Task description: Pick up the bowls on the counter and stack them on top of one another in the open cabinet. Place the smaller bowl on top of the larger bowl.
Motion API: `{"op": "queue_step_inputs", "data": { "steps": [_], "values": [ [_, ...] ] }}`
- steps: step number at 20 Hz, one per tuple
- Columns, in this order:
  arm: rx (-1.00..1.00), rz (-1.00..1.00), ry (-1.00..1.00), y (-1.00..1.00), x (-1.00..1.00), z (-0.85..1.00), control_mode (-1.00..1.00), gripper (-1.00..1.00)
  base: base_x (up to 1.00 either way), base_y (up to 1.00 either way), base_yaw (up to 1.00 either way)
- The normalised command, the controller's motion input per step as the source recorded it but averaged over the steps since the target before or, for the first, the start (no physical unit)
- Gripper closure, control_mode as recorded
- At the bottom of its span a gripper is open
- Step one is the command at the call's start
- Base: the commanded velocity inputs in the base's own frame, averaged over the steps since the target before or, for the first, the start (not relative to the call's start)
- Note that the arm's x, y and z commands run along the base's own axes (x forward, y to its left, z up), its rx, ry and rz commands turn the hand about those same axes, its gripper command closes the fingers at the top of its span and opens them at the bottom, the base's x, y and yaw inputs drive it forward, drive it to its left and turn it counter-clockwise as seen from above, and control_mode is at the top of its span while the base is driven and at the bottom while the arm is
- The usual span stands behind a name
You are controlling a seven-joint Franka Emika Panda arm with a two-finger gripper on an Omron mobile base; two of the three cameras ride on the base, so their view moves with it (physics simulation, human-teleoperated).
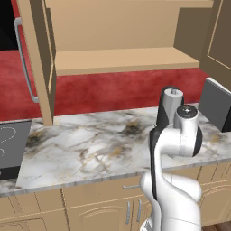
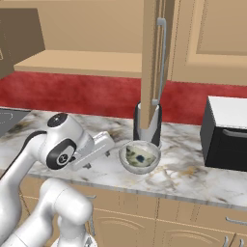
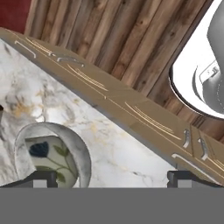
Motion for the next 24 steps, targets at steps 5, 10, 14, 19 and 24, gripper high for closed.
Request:
{"op": "queue_step_inputs", "data": {
  "steps": [5,10,14,19,24],
  "values": [
    [0.03,-0.11,-0.07,0.1,0.35,-0.22,-1.0,-1.0,0.0,0.0,0.0],
    [0.03,-0.12,-0.04,0.15,0.33,-0.24,-1.0,-1.0,0.0,0.0,0.0],
    [0.02,-0.13,-0.02,0.15,0.36,-0.21,-1.0,-1.0,0.0,0.0,0.0],
    [0.0,-0.16,-0.01,0.03,0.39,-0.16,-1.0,-1.0,0.0,0.0,0.0],
    [0.0,-0.19,0.0,0.0,0.36,-0.04,-1.0,-1.0,0.0,0.0,0.0]
  ]
}}
